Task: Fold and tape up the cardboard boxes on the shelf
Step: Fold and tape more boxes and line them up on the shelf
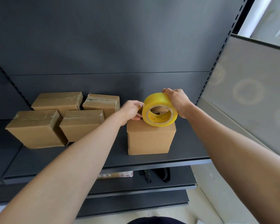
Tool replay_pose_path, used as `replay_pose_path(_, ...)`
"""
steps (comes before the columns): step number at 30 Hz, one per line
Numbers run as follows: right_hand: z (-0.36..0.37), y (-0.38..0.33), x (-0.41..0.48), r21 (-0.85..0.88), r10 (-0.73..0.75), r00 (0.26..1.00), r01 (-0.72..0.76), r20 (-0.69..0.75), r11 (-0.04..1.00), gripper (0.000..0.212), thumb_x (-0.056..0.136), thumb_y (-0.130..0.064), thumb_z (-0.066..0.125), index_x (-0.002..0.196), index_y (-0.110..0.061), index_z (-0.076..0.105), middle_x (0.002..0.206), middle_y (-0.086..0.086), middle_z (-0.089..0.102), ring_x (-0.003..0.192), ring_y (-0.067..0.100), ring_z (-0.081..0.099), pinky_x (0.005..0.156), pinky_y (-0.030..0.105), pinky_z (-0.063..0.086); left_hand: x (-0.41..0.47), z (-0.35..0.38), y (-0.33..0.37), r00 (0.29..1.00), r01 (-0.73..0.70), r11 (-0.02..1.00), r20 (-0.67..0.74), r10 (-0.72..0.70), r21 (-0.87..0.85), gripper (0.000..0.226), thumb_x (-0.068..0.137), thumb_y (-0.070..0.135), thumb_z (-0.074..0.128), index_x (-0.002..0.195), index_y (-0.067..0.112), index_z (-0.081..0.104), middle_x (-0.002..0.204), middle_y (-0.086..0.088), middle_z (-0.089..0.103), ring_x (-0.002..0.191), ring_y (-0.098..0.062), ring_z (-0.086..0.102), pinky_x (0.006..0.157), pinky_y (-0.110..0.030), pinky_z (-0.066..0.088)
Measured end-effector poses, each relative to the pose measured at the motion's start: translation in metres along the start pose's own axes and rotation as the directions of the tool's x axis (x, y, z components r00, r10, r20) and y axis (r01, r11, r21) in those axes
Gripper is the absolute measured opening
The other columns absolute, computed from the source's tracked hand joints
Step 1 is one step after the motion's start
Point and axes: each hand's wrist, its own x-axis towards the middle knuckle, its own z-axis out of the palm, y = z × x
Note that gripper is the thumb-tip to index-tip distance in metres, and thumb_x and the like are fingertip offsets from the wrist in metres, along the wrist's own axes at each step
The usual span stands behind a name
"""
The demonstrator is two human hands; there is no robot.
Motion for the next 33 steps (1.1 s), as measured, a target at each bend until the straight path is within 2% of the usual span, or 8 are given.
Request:
replay_pose_path(4,-0.002,-0.006,0.003,0.008,-0.011,0.998,0.011,-0.069,1.0,0.033,0.089,-0.037,0.053,0.065,-0.015,0.059,0.062,0.004,0.051,0.057,0.02,0.047,0.057,0.028,0.04,0.004,-0.002,-0.009,0.995,-0.013,0.995,-0.093,0.022,0.104,0.021,0.097,0.011,0.051,0.105,0.016,0.069,0.114,-0.004,0.062,0.075,-0.018,0.063,0.063,-0.021,0.051)
replay_pose_path(9,-0.002,-0.007,0.003,0.011,-0.034,0.996,0.035,-0.082,0.999,0.021,0.089,-0.033,0.051,0.081,-0.014,0.054,0.073,0.011,0.042,0.065,0.023,0.04,0.061,0.033,0.035,0.007,0.005,-0.002,0.947,0.056,0.871,-0.302,0.108,0.487,0.015,0.092,0.023,0.061,0.098,0.022,0.075,0.104,0.002,0.067,0.087,-0.022,0.064,0.071,-0.029,0.053)
replay_pose_path(11,-0.001,-0.008,0.002,0.008,-0.035,0.996,0.035,-0.08,0.999,0.019,0.089,-0.032,0.052,0.083,-0.015,0.053,0.075,0.011,0.041,0.067,0.023,0.039,0.062,0.033,0.034,0.01,0.006,0.001,0.942,0.056,0.886,-0.318,0.105,0.46,0.014,0.091,0.018,0.062,0.092,0.02,0.077,0.102,-0.002,0.069,0.089,-0.023,0.064,0.074,-0.031,0.056)
replay_pose_path(18,-0.002,-0.026,0.004,0.095,-0.025,0.997,0.032,-0.074,0.995,0.015,0.088,-0.026,0.052,0.091,-0.014,0.061,0.069,0.008,0.049,0.058,0.022,0.047,0.055,0.03,0.042,0.011,0.007,-0.012,0.956,0.03,0.966,-0.29,0.047,0.255,0.014,0.086,0.003,0.065,0.09,0.01,0.076,0.099,-0.004,0.07,0.09,-0.018,0.06,0.077,-0.025,0.045)
replay_pose_path(22,0.003,-0.029,0.007,0.111,0.005,0.993,0.008,-0.119,0.994,0.017,0.086,-0.029,0.053,0.082,-0.013,0.052,0.063,0.006,0.039,0.055,0.022,0.037,0.054,0.029,0.033,0.008,0.005,-0.015,0.972,-0.023,0.966,-0.221,0.082,0.259,0.018,0.087,0.001,0.062,0.097,0.008,0.075,0.106,-0.006,0.069,0.102,-0.02,0.06,0.087,-0.024,0.044)
replay_pose_path(25,0.008,-0.022,0.009,0.083,0.02,0.991,-0.009,-0.134,0.997,0.019,0.088,-0.032,0.052,0.084,-0.013,0.053,0.064,0.006,0.039,0.053,0.02,0.036,0.052,0.027,0.032,0.004,-0.007,-0.011,0.995,-0.08,0.957,-0.038,0.094,0.279,0.017,0.082,0.008,0.067,0.097,0.011,0.075,0.105,-0.004,0.071,0.102,-0.018,0.062,0.087,-0.027,0.045)
replay_pose_path(28,0.01,-0.023,0.01,0.092,0.036,0.989,-0.022,-0.143,0.996,0.02,0.088,-0.031,0.052,0.084,-0.012,0.052,0.063,0.005,0.039,0.052,0.019,0.036,0.051,0.026,0.032,0.005,-0.017,-0.01,0.989,-0.1,0.919,0.136,0.051,0.381,0.039,0.078,0.013,0.075,0.116,0.014,0.069,0.118,0.001,0.065,0.109,-0.017,0.059,0.094,-0.027,0.043)
replay_pose_path(33,0.011,-0.027,0.01,0.094,0.032,0.991,-0.02,-0.127,0.995,0.018,0.087,-0.029,0.052,0.081,-0.012,0.05,0.062,0.006,0.039,0.051,0.02,0.036,0.051,0.026,0.032,0.01,-0.008,-0.023,0.986,-0.165,0.883,0.043,0.162,0.439,0.039,0.074,0.009,0.079,0.112,0.012,0.07,0.122,-0.003,0.064,0.114,-0.019,0.057,0.098,-0.025,0.04)
